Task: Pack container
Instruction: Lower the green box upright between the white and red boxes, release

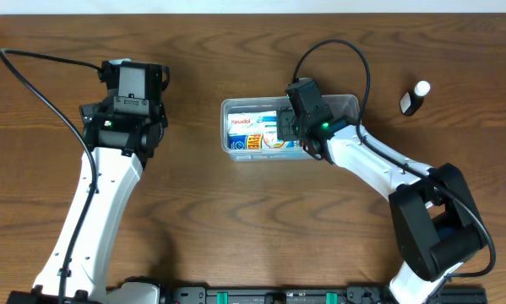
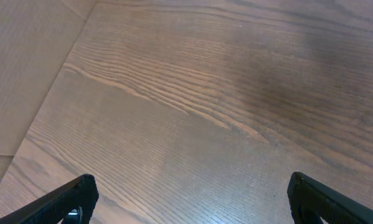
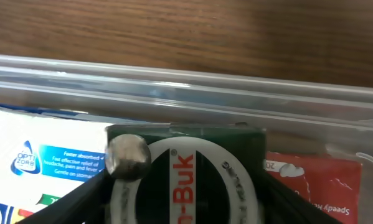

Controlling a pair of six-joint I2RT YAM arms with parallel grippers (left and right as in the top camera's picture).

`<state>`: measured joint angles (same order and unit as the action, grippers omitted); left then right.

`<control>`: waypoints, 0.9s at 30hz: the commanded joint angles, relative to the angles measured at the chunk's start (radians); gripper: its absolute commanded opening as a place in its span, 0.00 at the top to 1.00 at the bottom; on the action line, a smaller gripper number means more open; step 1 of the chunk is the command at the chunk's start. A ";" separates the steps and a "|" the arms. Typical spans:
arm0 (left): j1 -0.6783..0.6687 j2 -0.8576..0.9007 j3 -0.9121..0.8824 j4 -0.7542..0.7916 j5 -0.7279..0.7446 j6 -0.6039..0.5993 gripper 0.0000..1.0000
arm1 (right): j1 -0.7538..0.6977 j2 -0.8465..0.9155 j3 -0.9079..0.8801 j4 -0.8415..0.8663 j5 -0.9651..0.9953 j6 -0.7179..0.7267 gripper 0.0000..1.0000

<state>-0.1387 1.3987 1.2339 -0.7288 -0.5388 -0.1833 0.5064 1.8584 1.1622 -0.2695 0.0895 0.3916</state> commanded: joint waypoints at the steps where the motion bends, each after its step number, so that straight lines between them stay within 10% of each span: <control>1: 0.004 0.001 0.007 0.000 -0.022 -0.002 0.02 | 0.007 -0.001 0.015 0.000 -0.023 0.020 0.29; 27: 0.004 0.001 0.007 0.000 -0.022 -0.002 0.02 | -0.027 -0.113 0.021 -0.102 0.029 -0.004 0.39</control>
<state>-0.1387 1.3987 1.2339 -0.7288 -0.5388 -0.1833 0.4911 1.7580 1.1660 -0.3546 0.0643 0.3939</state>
